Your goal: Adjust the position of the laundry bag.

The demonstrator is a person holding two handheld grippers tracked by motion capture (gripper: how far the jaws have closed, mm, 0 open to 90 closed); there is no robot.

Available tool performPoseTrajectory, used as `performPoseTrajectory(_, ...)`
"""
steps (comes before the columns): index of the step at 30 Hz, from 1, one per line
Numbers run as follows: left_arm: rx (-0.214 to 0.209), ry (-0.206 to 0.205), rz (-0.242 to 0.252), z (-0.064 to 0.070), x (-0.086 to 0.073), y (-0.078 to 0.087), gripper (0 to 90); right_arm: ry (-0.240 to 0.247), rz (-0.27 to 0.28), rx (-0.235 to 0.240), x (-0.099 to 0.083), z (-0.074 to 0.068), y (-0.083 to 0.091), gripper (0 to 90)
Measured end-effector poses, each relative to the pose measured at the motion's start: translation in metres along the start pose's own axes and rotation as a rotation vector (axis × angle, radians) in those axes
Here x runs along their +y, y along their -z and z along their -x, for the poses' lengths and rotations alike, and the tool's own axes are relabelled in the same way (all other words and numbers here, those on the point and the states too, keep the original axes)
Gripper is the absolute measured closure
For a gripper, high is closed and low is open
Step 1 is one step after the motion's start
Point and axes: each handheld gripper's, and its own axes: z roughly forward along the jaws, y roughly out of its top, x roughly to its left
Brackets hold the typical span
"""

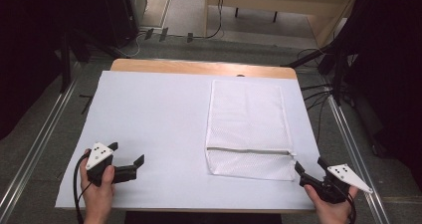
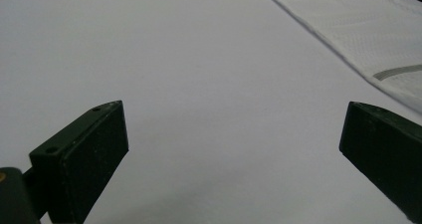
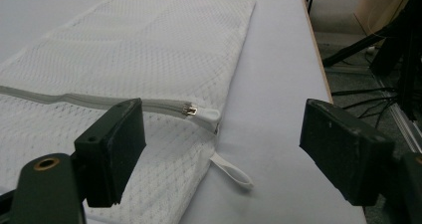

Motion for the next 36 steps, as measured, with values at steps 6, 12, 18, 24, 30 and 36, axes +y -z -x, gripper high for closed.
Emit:
performPoseTrajectory(6, -0.03, -0.06, -0.024, 0.017, 0.003, -0.011, 0.0, 0.01, 0.01, -0.005, 0.001, -0.002, 0.001, 20.3)
performPoseTrajectory(12, -0.035, -0.06, -0.03, 0.021, 0.003, -0.014, 0.0, 0.013, 0.003, -0.004, -0.001, -0.001, 0.001, 21.6)
performPoseTrajectory(18, -0.032, -0.055, -0.026, 0.021, 0.002, -0.013, 0.0, 0.012, 0.005, 0.001, -0.001, 0.0, 0.001, 22.1)
performPoseTrajectory(24, -0.049, -0.06, -0.031, 0.028, 0.007, -0.019, 0.0, 0.01, 0.015, 0.002, 0.0, -0.004, 0.001, 22.6)
performPoseTrajectory(30, -0.098, -0.053, -0.042, 0.044, 0.016, -0.033, 0.0, 0.002, 0.022, 0.009, 0.0, -0.005, 0.002, 23.8)
performPoseTrajectory(36, -0.14, -0.063, -0.056, 0.06, 0.031, -0.054, 0.0, -0.003, 0.029, 0.017, 0.001, -0.005, 0.002, 24.3)
